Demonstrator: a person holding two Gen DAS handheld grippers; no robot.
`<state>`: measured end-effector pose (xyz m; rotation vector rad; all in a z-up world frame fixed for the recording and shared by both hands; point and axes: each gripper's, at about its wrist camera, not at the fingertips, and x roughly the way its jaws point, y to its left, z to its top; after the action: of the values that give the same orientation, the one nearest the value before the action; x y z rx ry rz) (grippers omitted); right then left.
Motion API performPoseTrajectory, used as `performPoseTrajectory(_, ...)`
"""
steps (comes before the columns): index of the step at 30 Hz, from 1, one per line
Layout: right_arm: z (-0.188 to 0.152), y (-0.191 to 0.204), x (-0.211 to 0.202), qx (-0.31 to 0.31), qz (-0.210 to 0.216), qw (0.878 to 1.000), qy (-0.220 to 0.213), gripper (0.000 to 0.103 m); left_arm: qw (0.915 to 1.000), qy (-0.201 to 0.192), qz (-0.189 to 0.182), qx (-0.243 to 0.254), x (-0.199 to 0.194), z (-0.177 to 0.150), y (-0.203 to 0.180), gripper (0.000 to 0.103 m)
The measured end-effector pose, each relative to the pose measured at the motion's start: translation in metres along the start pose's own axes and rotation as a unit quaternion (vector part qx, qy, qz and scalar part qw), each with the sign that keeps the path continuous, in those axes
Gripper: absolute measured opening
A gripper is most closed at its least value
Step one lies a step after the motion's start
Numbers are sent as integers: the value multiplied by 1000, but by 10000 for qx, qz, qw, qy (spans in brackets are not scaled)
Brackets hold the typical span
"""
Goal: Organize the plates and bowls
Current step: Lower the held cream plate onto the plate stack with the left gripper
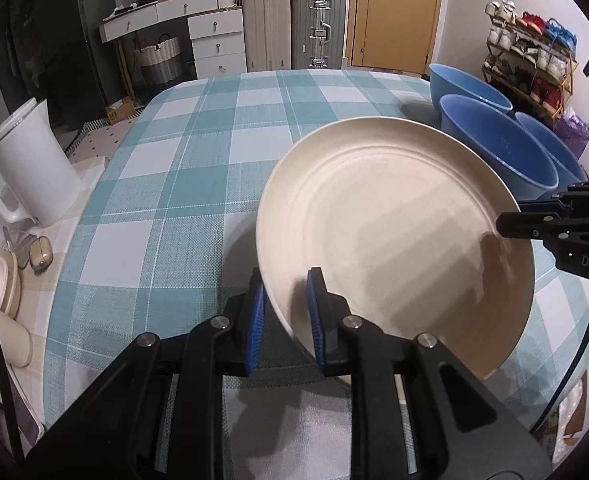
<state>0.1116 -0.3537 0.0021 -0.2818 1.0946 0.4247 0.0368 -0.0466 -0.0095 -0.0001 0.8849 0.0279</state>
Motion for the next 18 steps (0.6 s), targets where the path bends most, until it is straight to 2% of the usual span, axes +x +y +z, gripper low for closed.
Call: performPoseTrajectory(18,-5,5,15,-217,-398,9989,88,18,9986,146,342,387,16,-5,-16,20)
